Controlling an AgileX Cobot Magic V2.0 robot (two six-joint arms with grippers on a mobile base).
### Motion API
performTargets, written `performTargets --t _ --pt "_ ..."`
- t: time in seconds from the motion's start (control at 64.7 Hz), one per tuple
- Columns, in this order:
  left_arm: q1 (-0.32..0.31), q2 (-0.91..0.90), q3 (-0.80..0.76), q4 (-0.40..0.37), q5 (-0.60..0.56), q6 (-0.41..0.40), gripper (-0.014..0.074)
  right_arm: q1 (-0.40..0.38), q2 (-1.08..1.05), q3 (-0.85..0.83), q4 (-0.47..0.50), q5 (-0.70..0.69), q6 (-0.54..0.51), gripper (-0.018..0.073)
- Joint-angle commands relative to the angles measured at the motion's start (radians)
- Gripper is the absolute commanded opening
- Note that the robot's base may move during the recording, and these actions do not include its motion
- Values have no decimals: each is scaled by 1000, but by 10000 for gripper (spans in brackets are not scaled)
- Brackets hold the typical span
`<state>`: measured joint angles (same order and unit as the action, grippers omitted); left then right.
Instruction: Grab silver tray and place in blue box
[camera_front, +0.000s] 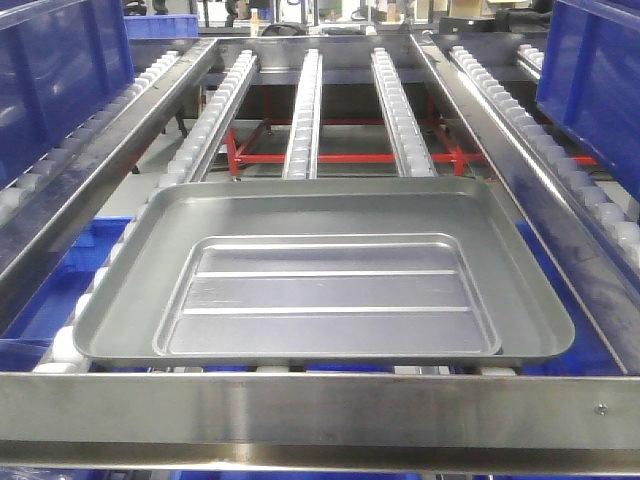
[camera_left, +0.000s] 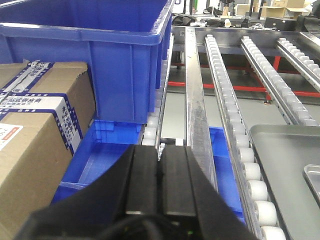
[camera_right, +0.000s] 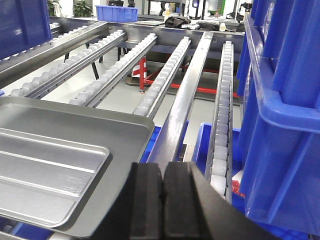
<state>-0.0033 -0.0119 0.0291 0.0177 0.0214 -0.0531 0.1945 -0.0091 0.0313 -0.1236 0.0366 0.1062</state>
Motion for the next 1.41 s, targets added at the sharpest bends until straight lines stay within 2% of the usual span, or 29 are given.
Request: performTargets --t 0.0,0.819,0.928,1.082,1.252,1.329,1.391 --pt "-3 -12 -2 0 -80 -7 -104 -3 -21 2 -10 -89 -9 49" --pt "-3 -12 -4 0 -88 -7 -104 -3 -21 2 -10 -87 -9 49" --pt "-3 -12 -51 0 -60 -7 -104 -3 -21 -42 32 -50 -3 49" --pt "-3 7 -229 -1 146 -7 -104 -3 28 -213 78 185 -1 49" --pt "-3 151 -451 -27 476 -1 -104 -3 219 -422 105 421 -1 49" --pt "-3 257 -545 -46 680 70 -104 -3 350 -515 157 547 -1 49" --pt "-3 351 -609 -88 822 164 -104 -3 472 -584 201 658 -1 49"
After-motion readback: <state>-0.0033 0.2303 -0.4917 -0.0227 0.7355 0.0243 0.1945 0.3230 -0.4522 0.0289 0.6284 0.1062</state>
